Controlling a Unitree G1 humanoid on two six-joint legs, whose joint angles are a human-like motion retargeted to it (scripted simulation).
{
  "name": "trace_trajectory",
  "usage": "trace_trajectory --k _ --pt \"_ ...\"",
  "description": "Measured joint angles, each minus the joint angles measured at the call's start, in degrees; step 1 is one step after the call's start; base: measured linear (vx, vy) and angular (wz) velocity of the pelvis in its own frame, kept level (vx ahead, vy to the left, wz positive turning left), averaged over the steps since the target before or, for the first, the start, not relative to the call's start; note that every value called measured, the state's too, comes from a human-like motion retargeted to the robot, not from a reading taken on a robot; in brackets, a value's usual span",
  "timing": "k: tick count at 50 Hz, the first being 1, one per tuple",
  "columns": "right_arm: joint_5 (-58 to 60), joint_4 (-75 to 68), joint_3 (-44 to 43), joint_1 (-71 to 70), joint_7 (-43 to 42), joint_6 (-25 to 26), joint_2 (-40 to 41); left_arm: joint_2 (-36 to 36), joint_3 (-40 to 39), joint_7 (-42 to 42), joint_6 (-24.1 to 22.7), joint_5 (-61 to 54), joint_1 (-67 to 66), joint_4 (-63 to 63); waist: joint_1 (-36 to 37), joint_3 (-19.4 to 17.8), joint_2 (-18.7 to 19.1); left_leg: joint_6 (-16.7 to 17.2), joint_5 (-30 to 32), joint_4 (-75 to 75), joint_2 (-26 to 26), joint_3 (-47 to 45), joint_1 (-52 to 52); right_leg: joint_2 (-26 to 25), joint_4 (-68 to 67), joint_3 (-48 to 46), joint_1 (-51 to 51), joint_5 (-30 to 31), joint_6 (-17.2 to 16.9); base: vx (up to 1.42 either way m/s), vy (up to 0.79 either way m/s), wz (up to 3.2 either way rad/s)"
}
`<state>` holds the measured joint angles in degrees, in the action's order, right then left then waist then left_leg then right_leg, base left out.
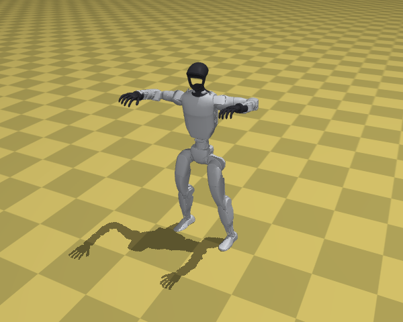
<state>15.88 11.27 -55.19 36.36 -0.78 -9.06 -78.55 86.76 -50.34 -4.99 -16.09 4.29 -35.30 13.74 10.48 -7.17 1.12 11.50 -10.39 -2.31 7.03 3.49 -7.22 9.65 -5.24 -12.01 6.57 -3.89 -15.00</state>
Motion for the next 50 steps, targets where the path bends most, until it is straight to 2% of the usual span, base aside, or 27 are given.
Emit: trace_trajectory --k 16,30,50 --pt "0.0 0.8 -0.2 -0.1 0.7 0.6 -0.2 0.5 2.3 0.4 1.1 0.4 2.7 -0.4 -0.9 1.3 -1.4 -0.2 -0.1 0.0 -0.1 0.4 -0.2 0.1 0.2 -0.4 0.5 0.1 0.0 0.0 0.0 0.0" --pt "0.0 1.1 -0.6 0.6 1.0 0.6 0.1 -0.4 3.6 0.7 1.5 1.1 3.6 -1.1 -1.6 1.0 -1.6 -0.3 -0.2 0.0 0.0 -0.1 -0.8 0.0 0.1 0.2 0.8 0.1 0.0 0.0 0.0 0.0" --pt "0.2 1.1 1.2 -1.4 0.6 0.8 1.2 -2.3 6.6 1.1 1.8 -0.1 6.0 -0.1 -3.9 -1.7 -1.2 -0.1 0.2 0.2 0.1 -0.2 -0.7 0.3 -2.4 1.1 -0.9 -0.8 0.0 0.0 0.0 0.01"
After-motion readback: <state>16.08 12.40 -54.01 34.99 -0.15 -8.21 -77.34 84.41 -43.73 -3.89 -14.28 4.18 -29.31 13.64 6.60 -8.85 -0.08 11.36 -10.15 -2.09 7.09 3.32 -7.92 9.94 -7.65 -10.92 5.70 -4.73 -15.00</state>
